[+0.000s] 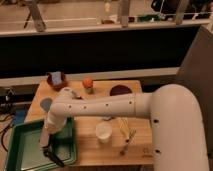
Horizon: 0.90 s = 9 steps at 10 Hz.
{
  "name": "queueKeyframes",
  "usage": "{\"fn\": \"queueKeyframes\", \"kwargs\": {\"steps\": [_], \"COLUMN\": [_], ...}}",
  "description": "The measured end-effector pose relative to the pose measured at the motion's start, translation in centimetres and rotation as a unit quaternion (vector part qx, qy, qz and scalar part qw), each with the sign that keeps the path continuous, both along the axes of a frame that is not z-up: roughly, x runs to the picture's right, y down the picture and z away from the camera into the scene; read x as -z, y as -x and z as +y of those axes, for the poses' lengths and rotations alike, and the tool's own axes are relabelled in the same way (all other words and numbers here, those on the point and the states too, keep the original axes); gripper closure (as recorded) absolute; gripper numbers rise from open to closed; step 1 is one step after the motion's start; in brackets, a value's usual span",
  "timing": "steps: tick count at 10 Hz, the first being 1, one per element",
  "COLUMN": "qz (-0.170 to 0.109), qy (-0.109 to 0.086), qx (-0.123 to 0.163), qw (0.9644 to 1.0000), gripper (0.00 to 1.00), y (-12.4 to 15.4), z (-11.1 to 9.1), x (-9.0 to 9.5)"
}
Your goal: Place eraser in tray
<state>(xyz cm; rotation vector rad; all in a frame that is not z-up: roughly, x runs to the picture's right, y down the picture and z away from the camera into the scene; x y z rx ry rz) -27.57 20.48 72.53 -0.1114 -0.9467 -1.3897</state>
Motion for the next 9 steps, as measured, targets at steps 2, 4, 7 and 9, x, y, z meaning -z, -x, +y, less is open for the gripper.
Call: {"fn": "queueKeyframes", "kwargs": {"steps": [2, 4, 7, 9], "qz": [0.002, 0.003, -0.012, -0.029], "qy": [-0.011, -0.017, -0.014, -0.010], "qx": [-0.022, -0.040, -0.047, -0.049], "qw": [0.9997, 0.9991, 0.9987, 0.9983], "gripper": [0.52, 0.34, 0.20, 0.20], "y": [-3.5, -6.4, -7.5, -6.1], "z": [0.6, 1.1, 1.2, 0.5], "x": [1.1, 2.1, 2.5, 2.2]}}
